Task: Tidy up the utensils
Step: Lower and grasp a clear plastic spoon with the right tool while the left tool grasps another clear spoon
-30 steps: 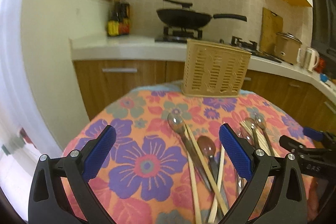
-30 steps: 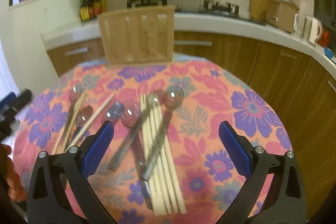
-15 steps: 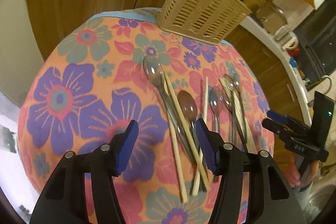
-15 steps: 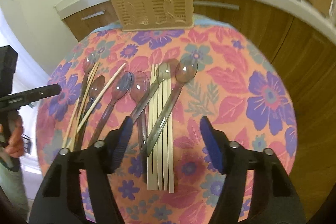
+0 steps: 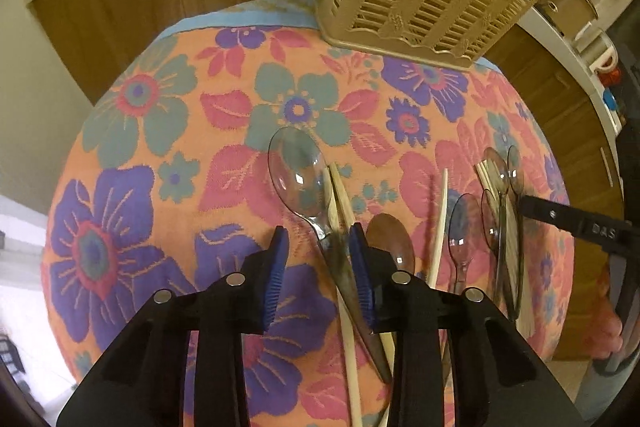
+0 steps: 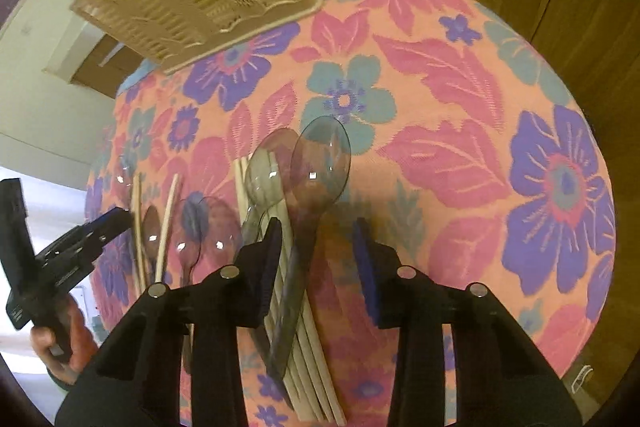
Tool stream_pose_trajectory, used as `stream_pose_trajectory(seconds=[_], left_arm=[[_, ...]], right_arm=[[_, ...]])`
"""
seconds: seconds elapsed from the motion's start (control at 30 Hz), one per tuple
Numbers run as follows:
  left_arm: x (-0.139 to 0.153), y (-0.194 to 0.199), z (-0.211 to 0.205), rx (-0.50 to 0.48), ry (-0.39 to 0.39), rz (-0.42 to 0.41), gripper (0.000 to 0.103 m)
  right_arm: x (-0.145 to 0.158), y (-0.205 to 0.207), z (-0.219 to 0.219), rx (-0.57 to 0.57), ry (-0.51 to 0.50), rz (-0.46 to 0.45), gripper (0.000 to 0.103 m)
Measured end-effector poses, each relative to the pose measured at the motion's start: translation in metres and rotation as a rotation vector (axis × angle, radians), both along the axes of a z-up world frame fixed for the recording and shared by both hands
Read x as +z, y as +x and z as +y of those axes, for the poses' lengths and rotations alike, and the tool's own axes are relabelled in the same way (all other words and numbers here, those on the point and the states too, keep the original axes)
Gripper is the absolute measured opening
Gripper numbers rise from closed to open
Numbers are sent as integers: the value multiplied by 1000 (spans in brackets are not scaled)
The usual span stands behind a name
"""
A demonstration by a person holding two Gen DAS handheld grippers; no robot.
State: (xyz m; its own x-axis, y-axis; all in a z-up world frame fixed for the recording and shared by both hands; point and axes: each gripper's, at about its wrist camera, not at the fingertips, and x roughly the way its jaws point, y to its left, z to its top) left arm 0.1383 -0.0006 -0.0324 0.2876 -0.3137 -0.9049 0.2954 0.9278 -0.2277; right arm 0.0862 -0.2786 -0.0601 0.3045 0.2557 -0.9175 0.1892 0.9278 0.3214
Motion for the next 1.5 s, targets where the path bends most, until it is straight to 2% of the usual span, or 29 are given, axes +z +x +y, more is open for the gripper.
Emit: stream_pose_trajectory(seconds=[0.13, 0.27, 0.33, 0.4, 0.47, 0.5, 0.53, 0.6, 0.63, 0.87, 0.97, 1.03, 1.17, 1.27, 1.3, 1.33, 1.37, 1.5], left_arm=[[-1, 4, 4, -11, -14, 8, 25], [-1, 5, 9, -11, -26, 16, 25], [0, 5, 5, -16, -4, 10, 26], [0, 4, -7, -25, 32, -3, 33], [1, 0, -19, -32, 89, -31, 34], [1, -1, -22, -32, 108, -42, 33], [1, -1, -25, -31, 115, -49, 22], [2, -2, -25, -39, 64, -33, 5], [3, -2, -24, -34, 60, -36, 3], [14, -5, 10, -15, -128, -10, 1], [18, -7, 30, -18, -217, 32, 1], [13, -4, 37, -12, -224, 46, 1], [-4, 4, 47, -4, -173, 71, 1], [-3, 3, 47, -24, -111, 27, 7], [-1, 2, 47, -31, -101, 21, 19], [3, -1, 49, -34, -90, 9, 36], [6, -3, 49, -39, -61, -13, 40], [6, -3, 41, -57, 30, -18, 42]], right_arm=[[1, 6, 10, 24, -62, 6, 19], [2, 5, 29, 71, -206, -5, 12], [2, 5, 35, 89, -236, -10, 11], [2, 6, 37, 99, -249, -10, 11], [1, 7, 39, 115, -264, -3, 11], [1, 7, 42, 127, -279, -3, 11], [1, 7, 44, 138, -293, -5, 10], [3, 4, 55, 158, -312, -15, 1], [4, 2, 55, 164, -316, -26, 1], [9, -17, 40, 130, -235, -85, 1], [14, -22, 28, 109, -194, -100, 1], [13, -24, 17, 97, -171, -100, 1], [-3, -18, 3, 99, -134, -41, 1], [-9, -13, 0, 106, -105, -44, 1], [-9, -13, -1, 108, -103, -44, 2], [-5, -21, -9, 111, -106, -36, 2], [-6, -21, -9, 115, -107, -32, 3], [0, -26, -18, 136, -150, -26, 8]])
